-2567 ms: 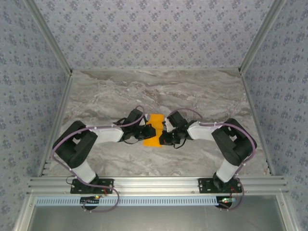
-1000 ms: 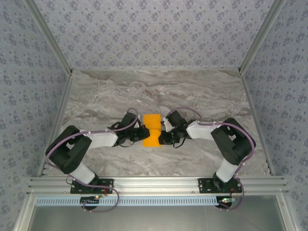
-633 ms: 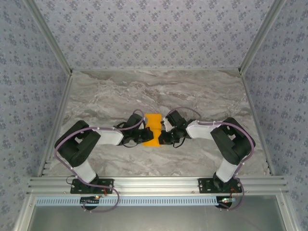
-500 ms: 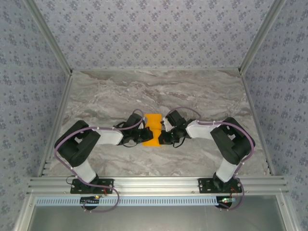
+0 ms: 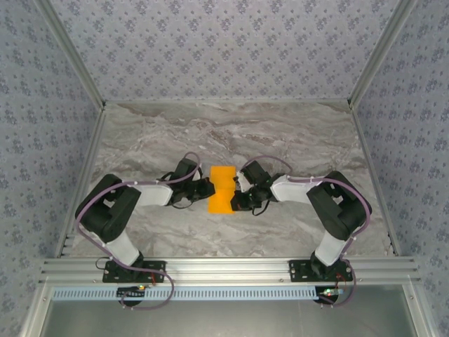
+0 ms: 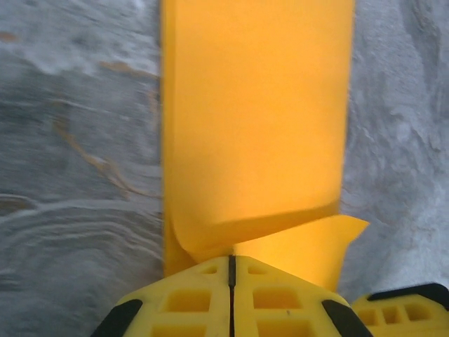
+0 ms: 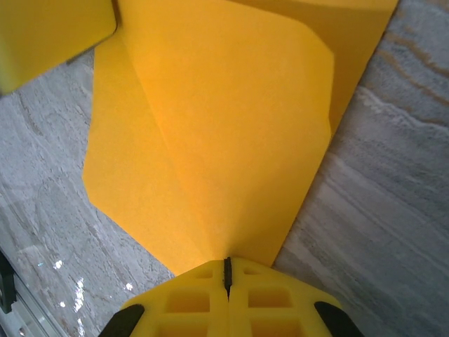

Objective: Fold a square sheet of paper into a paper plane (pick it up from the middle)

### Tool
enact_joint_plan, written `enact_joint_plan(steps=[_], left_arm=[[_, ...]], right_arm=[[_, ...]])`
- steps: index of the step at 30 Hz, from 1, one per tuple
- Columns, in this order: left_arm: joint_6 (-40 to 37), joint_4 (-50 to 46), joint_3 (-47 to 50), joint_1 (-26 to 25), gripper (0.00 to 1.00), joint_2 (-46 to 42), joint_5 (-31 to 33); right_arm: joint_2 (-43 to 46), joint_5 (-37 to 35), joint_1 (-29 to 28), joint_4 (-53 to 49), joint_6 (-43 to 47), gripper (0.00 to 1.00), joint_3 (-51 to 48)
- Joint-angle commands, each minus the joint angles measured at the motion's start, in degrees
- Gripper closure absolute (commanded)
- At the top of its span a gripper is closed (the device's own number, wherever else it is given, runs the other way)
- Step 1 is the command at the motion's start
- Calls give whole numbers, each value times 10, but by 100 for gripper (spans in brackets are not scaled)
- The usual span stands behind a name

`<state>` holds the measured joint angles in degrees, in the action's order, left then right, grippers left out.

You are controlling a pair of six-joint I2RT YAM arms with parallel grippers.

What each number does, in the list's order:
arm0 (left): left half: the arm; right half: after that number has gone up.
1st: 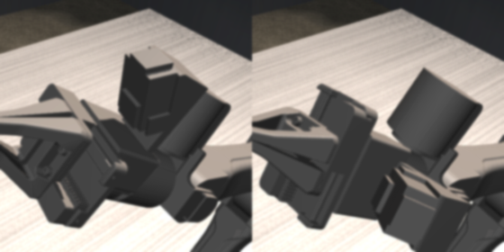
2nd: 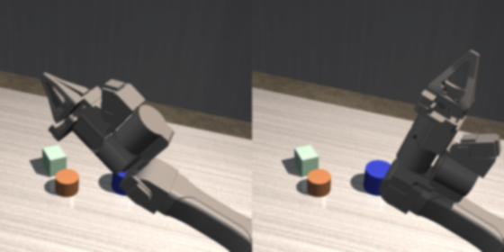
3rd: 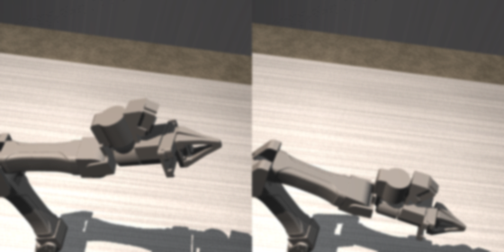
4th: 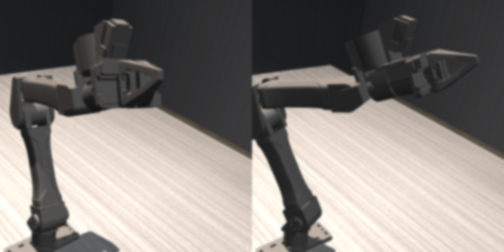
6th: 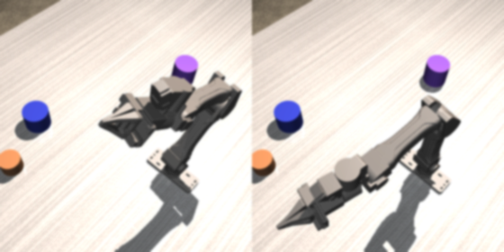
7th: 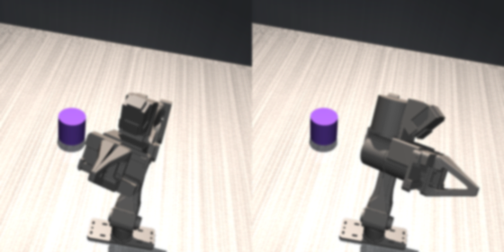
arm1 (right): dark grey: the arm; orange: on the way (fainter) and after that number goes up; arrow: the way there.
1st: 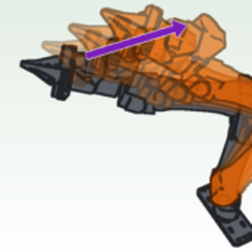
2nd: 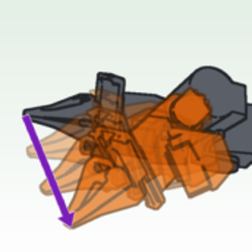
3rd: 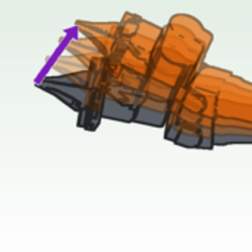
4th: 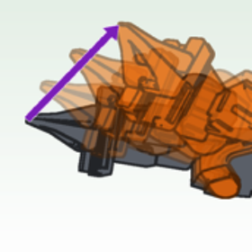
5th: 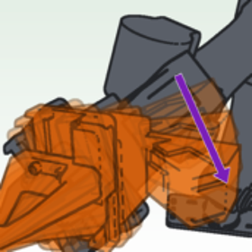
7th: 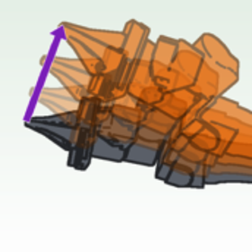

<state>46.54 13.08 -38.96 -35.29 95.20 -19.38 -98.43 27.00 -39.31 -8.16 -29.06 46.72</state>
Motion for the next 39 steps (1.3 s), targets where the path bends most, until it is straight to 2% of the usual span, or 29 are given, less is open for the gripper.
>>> enact_joint_plan(steps=[1, 11, 14, 17, 22, 29, 34, 39], left_arm=[[1, 21, -4, -26, 92, -27, 3], [24, 66, -22, -61, 92, 39, -13], [5, 38, -31, -60, 92, 48, 11], [-21, 13, -35, -43, 93, 52, 29], [-50, 12, -10, 20, 93, 45, 28], [-97, 9, -6, 107, 93, 52, -35], [-101, -13, -18, 107, 93, -4, -56], [-79, -6, -7, 67, 93, -48, -57]], right_arm=[[-50, -100, -6, -83, 10, 100, -30], [-62, -101, -13, -84, 8, 100, -22], [-66, -103, -14, -84, 9, 100, -22], [-71, -104, -14, -86, 10, 100, -22], [-72, -109, -13, -90, 15, 100, -24], [-74, -104, -14, -80, 10, 100, -26], [-61, -98, -14, -75, 6, 100, -25], [-55, -89, -16, -70, 1, 100, -18]])
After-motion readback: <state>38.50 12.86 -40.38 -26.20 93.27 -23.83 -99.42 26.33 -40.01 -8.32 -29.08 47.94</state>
